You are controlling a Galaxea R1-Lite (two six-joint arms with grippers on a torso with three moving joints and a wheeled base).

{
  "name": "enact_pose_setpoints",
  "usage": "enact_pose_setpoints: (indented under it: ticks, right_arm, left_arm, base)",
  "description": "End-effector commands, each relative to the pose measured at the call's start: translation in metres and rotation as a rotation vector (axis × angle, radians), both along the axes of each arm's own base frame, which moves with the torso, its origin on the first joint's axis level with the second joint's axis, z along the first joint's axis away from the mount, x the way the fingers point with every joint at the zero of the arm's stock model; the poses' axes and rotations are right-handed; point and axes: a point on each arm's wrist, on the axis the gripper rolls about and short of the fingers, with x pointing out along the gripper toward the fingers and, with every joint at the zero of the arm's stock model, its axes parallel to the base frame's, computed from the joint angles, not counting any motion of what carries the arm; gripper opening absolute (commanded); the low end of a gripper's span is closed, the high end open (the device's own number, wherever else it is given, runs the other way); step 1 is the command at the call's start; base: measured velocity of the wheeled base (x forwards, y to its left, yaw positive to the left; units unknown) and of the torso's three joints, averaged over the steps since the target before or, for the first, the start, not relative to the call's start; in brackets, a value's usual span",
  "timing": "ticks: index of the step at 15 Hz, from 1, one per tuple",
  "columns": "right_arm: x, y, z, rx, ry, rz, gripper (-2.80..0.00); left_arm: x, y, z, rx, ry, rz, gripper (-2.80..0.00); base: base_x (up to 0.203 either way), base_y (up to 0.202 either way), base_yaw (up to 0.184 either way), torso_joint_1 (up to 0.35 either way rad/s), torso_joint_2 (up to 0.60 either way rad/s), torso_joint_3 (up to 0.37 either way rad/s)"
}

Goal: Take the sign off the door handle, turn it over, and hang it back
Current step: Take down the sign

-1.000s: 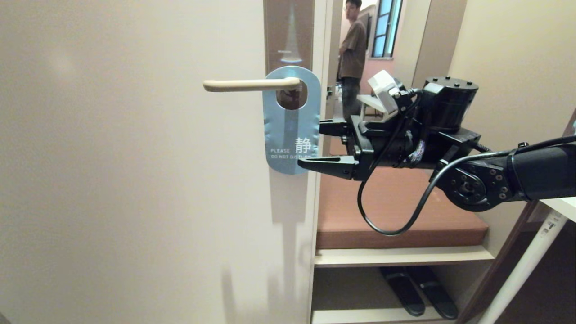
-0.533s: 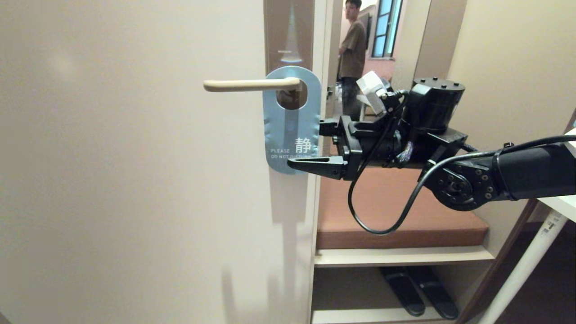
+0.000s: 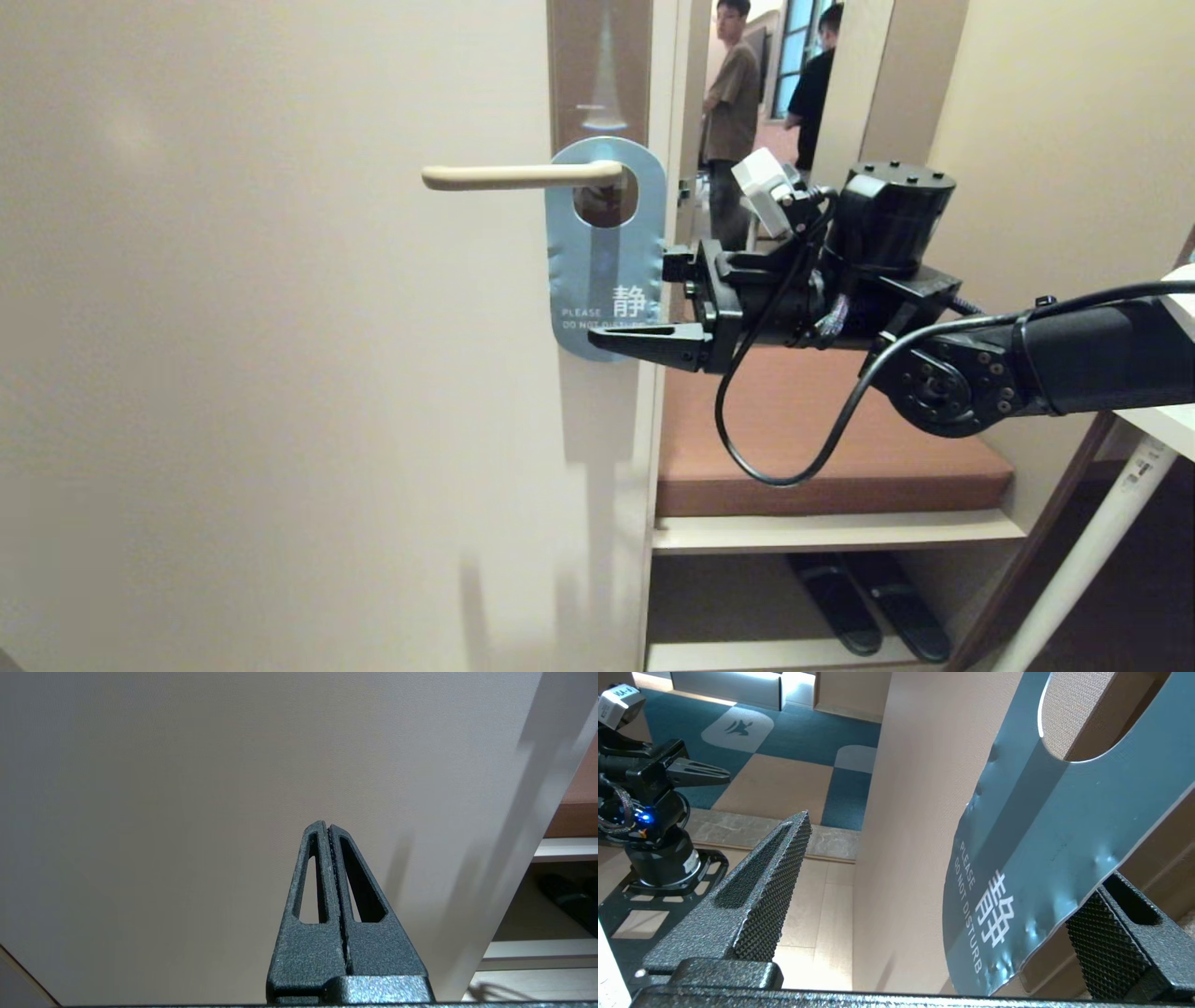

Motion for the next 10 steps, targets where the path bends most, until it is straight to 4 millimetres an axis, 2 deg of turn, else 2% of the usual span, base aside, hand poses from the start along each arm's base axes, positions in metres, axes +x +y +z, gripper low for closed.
enact_pose_setpoints:
  ticks: [1, 7, 8, 10]
  right_arm:
    - [0.0008, 0.0012, 0.0014, 0.004, -0.01, 0.008, 0.0]
    - [0.0023, 0.002, 0.0011, 0.005, -0.009, 0.009, 0.0]
    - [0.0026, 0.0021, 0.0004, 0.004, -0.007, 0.01, -2.8]
    - [0.0036, 0.0027, 0.0021, 0.008, -0.015, 0.01, -2.8]
  left_arm:
    - [0.0, 0.0, 0.0, 0.001, 0.0, 0.001, -2.8]
    - [0.0, 0.0, 0.0, 0.0, 0.0, 0.001, -2.8]
    - [0.0, 0.0, 0.0, 0.001, 0.0, 0.001, -2.8]
    - [0.0, 0.0, 0.0, 0.0, 0.0, 0.001, -2.8]
  base:
    - [0.0, 0.0, 0.0, 0.0, 0.0, 0.0]
    - [0.0, 0.0, 0.0, 0.0, 0.0, 0.0]
    - [0.0, 0.0, 0.0, 0.0, 0.0, 0.0]
    - [0.0, 0.0, 0.0, 0.0, 0.0, 0.0]
